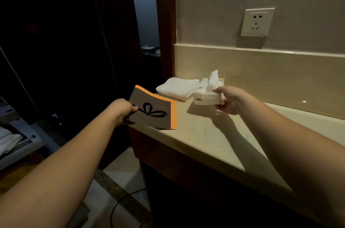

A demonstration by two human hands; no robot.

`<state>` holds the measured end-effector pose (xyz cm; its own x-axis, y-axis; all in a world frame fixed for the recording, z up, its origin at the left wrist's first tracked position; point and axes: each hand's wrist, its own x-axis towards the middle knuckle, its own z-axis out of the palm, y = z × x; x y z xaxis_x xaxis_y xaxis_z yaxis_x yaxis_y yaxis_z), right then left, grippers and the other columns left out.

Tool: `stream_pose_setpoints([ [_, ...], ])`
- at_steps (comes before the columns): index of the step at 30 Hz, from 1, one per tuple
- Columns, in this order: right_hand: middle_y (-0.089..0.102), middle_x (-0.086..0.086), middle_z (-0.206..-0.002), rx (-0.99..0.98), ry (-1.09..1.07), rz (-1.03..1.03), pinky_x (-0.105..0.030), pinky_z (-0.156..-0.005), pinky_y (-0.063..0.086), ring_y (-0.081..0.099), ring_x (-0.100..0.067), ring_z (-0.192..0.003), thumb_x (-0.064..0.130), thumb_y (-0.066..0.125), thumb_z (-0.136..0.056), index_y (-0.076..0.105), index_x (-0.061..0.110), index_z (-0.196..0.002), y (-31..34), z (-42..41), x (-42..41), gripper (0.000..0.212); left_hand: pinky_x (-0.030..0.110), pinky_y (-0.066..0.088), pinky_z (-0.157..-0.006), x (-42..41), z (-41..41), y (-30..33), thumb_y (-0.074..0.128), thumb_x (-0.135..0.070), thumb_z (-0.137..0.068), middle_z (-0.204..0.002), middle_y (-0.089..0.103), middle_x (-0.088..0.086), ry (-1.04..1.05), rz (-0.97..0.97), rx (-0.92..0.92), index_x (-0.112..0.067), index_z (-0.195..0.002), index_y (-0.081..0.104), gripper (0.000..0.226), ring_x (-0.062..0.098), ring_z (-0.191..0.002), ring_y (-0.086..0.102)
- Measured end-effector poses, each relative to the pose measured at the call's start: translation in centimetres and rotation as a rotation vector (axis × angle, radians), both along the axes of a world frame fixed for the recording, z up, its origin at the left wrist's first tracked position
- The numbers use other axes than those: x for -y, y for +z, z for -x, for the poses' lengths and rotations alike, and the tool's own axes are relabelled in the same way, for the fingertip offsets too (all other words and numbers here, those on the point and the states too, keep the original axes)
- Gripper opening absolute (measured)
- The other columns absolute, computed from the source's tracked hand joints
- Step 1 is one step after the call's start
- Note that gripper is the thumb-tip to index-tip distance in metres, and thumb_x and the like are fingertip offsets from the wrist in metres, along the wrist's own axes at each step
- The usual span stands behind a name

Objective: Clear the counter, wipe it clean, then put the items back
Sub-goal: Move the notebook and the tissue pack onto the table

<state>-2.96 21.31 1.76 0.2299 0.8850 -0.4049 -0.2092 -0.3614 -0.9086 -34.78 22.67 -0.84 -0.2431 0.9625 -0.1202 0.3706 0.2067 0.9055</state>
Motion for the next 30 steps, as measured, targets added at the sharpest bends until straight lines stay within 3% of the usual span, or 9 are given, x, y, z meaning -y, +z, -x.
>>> stream_pose_setpoints([
  [7, 0.059, -0.011, -0.079, -0.138, -0.016, -0.129, -0.022, -0.062, 0.049, 0.058, -0.016, -0.067, 0.016, 0.058, -0.092, 0.054, 0.009, -0.109, 1.1, 1.6, 9.5, 0.019, 0.036, 0.052, -0.062, 8.2, 2.0, 0.5, 0.056, -0.007, -0.095, -0.097, 0.064, 0.012, -0.07, -0.11, 0.282, -0.007, -0.114, 0.053, 0.019, 0.027, -0.084, 0.064],
  [11, 0.064, -0.014, -0.082, -0.277, -0.028, -0.134, -0.024, -0.058, 0.053, 0.064, -0.019, -0.066, 0.015, 0.063, -0.088, 0.055, 0.009, -0.114, 0.3, 2.2, 15.8, 0.028, 0.036, 0.052, -0.063, 14.4, 3.0, -0.5, 0.056, -0.005, -0.094, -0.097, 0.066, 0.012, -0.111, -0.113, 0.394, -0.009, -0.11, 0.056, 0.016, 0.026, -0.084, 0.066],
  [17, 0.07, -0.01, -0.08, -0.278, -0.046, -0.112, -0.021, -0.055, 0.054, 0.066, -0.018, -0.064, 0.019, 0.063, -0.088, 0.057, 0.013, -0.112, -0.9, 3.0, 25.5, 0.026, 0.042, 0.054, -0.075, 21.2, 3.2, -2.1, 0.057, -0.01, -0.094, -0.106, 0.066, 0.014, -0.167, -0.047, 0.503, -0.007, -0.116, 0.059, 0.022, 0.03, -0.094, 0.064],
  [21, 0.071, -0.008, -0.083, -0.254, -0.091, -0.141, -0.02, -0.051, 0.053, 0.067, -0.015, -0.065, 0.02, 0.059, -0.089, 0.058, 0.012, -0.114, -1.8, 2.7, 31.1, 0.026, 0.033, 0.05, -0.062, 24.5, 2.0, -2.8, 0.056, -0.011, -0.095, -0.097, 0.065, 0.009, -0.235, -0.01, 0.548, -0.008, -0.112, 0.059, 0.017, 0.022, -0.083, 0.063],
  [28, 0.066, 0.002, -0.064, -0.315, -0.242, -0.178, -0.017, -0.047, 0.048, 0.058, -0.006, -0.047, 0.02, 0.053, -0.092, 0.059, 0.014, -0.096, -5.5, 0.6, 40.9, 0.009, 0.028, 0.053, -0.05, 28.9, -2.7, -5.0, 0.055, -0.01, -0.094, -0.099, 0.067, 0.01, -0.387, 0.172, 0.632, -0.008, -0.108, 0.057, 0.014, 0.022, -0.082, 0.067],
  [30, 0.069, 0.0, -0.074, -0.325, -0.291, -0.158, -0.019, -0.055, 0.049, 0.062, -0.008, -0.059, 0.022, 0.059, -0.085, 0.062, 0.015, -0.1, -6.7, -0.1, 44.1, 0.016, 0.032, 0.054, -0.056, 30.2, -4.6, -5.8, 0.056, -0.01, -0.093, -0.104, 0.066, 0.012, -0.439, 0.223, 0.62, -0.009, -0.112, 0.056, 0.019, 0.025, -0.088, 0.067],
])
